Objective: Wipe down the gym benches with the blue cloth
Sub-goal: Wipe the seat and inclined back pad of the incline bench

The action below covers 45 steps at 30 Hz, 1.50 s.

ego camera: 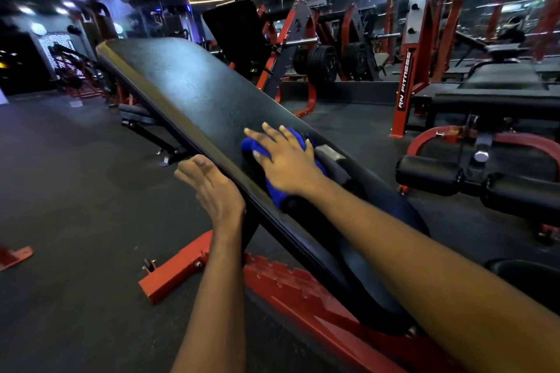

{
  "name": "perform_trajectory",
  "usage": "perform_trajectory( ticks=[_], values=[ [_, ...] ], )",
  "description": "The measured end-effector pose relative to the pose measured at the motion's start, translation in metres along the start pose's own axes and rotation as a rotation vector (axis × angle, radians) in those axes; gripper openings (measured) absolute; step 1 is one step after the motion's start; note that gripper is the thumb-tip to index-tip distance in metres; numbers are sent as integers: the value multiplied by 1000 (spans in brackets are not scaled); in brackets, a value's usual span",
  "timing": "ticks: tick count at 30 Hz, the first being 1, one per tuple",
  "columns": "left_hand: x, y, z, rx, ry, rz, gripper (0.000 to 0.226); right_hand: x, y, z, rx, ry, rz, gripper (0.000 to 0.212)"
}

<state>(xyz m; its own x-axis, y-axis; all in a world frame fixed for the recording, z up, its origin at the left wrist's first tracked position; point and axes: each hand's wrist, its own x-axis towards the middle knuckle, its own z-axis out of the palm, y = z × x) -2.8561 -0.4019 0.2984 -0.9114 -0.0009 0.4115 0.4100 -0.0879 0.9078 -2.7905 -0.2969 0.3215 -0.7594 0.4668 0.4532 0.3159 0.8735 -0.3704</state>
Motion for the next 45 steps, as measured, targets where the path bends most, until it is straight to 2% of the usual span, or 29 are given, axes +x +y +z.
perform_trajectory(
  ticks=[3, 6, 8, 15, 22, 31, 36, 43, 45],
  values=[
    [0, 4, 10, -61, 52, 10, 25, 45, 21, -5, 87, -15, 70, 46],
    [0, 2, 12, -93, -2, 32, 47, 67, 36, -9, 126, -19, 167, 46],
    [1, -3, 11, -89, -27, 67, 53, 63, 34, -11, 116, -25, 199, 46],
    [3, -15, 16, -127, -32, 76, 52, 2, 52, -12, 47, -29, 77, 46],
    [5, -18, 16, -131, -35, 65, 52, 59, 75, -20, 155, 25, 301, 45],
    [-6, -8, 9, -124, -51, 47, 52, 0, 91, -28, 81, 71, 403, 44],
    [-31, -9, -1, -84, -147, 114, 53, -38, 98, -34, 63, 84, 474, 44],
    [-49, -25, -6, -85, -248, 220, 77, -98, 124, -29, 81, 166, 576, 44],
    [-53, -27, -6, -85, -258, 218, 77, -116, 138, -21, 122, 209, 572, 47]
  ],
)
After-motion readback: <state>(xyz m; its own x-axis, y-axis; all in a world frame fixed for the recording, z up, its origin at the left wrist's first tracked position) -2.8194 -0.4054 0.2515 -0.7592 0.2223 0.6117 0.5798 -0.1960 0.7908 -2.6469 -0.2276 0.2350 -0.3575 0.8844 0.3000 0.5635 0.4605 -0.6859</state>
